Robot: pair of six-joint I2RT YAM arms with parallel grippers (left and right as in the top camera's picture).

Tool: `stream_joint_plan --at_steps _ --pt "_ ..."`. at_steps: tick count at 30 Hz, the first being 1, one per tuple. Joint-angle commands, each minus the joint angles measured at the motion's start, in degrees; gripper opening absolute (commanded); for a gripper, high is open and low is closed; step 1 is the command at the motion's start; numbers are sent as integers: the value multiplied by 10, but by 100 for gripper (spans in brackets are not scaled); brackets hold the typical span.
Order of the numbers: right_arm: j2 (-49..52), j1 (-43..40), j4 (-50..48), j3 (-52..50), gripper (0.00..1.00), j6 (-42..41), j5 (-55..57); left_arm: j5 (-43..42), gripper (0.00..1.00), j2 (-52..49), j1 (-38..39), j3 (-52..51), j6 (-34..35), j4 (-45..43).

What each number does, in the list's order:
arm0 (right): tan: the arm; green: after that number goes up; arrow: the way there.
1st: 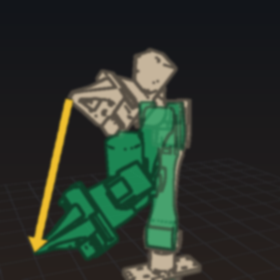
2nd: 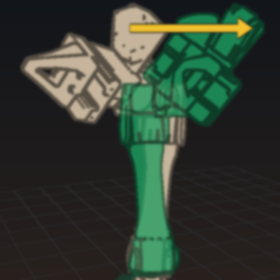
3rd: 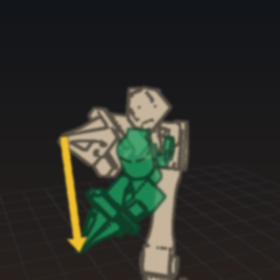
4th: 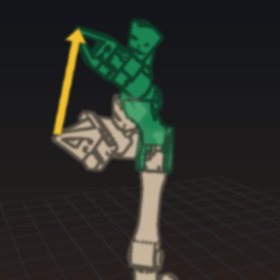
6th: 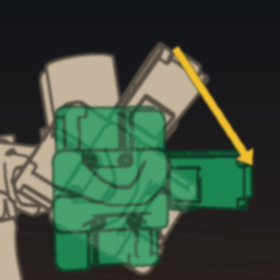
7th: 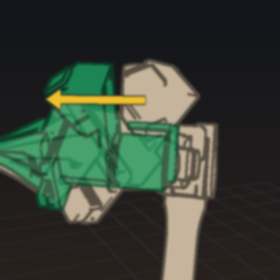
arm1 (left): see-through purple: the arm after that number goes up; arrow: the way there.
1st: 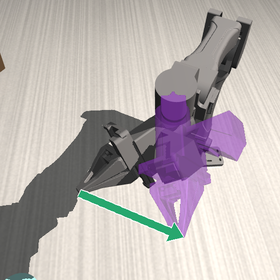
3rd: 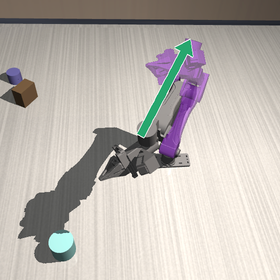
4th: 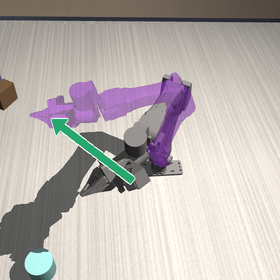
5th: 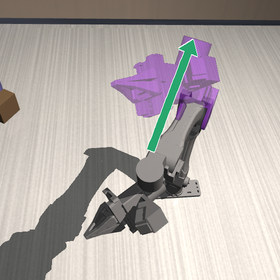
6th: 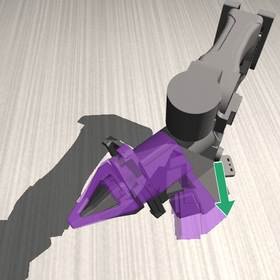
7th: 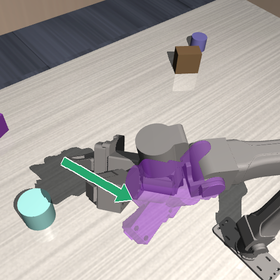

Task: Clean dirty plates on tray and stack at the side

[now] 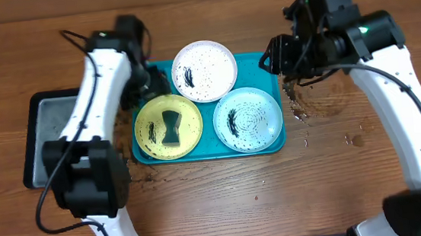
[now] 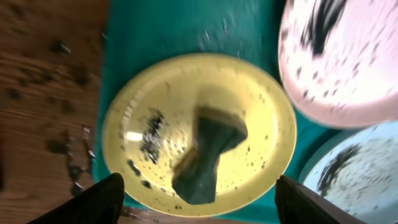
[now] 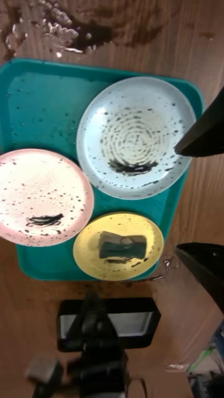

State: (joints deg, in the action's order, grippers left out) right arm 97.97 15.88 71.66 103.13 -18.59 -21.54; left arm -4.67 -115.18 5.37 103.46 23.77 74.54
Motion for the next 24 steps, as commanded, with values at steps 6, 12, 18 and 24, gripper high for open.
stream_joint_plan --at_steps 6,12,18,24 --pt "128 92 14 73 59 12 42 -24 80 13 -75 42 26 33" --pt "191 147 -89 72 60 4 50 -22 81 13 -75 42 17 52" --pt "245 192 -137 72 57 -19 102 17 80 13 -76 40 15 69" --pt "295 210 -157 72 44 -55 106 21 77 13 -75 40 15 69"
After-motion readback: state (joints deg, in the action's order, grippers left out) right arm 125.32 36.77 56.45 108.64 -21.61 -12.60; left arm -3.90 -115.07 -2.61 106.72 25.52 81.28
